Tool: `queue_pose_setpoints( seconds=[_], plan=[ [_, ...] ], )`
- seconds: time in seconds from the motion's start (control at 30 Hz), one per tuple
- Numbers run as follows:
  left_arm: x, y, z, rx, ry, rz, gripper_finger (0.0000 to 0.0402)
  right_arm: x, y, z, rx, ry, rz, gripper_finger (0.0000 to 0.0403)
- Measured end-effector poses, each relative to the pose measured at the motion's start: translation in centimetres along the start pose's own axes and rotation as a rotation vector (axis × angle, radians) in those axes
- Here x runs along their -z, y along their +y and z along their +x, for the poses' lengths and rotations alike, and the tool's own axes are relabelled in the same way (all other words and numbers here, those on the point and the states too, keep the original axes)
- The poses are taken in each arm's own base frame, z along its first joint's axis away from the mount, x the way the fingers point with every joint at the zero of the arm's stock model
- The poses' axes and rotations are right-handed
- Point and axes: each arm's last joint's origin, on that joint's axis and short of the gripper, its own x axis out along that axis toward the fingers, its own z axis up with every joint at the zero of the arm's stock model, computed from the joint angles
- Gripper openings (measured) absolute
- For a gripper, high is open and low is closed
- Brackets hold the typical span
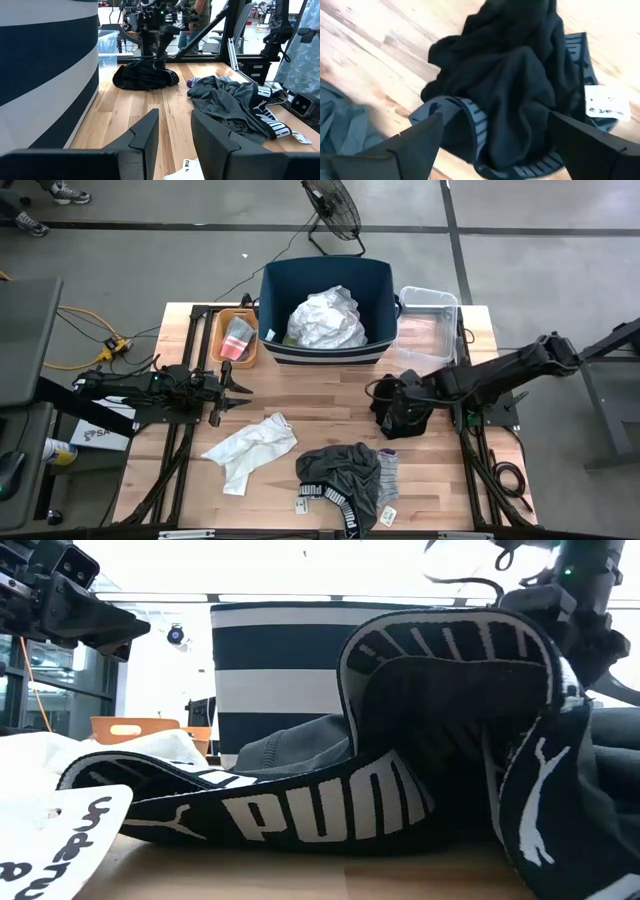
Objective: Pick & Place Cloths
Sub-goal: Put the black underwear into the transparent bin
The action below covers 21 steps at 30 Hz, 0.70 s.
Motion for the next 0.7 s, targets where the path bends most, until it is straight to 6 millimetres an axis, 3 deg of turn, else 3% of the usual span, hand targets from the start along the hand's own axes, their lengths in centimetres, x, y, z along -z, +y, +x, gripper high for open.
queue_pose_setpoints(
  seconds=[0.23, 0.37, 0.7],
  plan=[
    [0.0, 0.0, 0.0, 0.0, 0.0, 0.0, 0.0113, 1.2, -0.7, 1.5, 0.037, -0.036, 0.044, 0.0397],
    [0.0, 0.0, 0.0, 0.0, 0.0, 0.0, 0.0113, 1.4, -0.9, 2.2, 0.036, -0.035, 0.063, 0.0393],
    [0.0, 0.0, 0.0, 0.0, 0.0, 0.0, 0.0113, 2.4, -1.3, 6.3, 0.089, 0.018, 0.148, 0.0392]
  ],
)
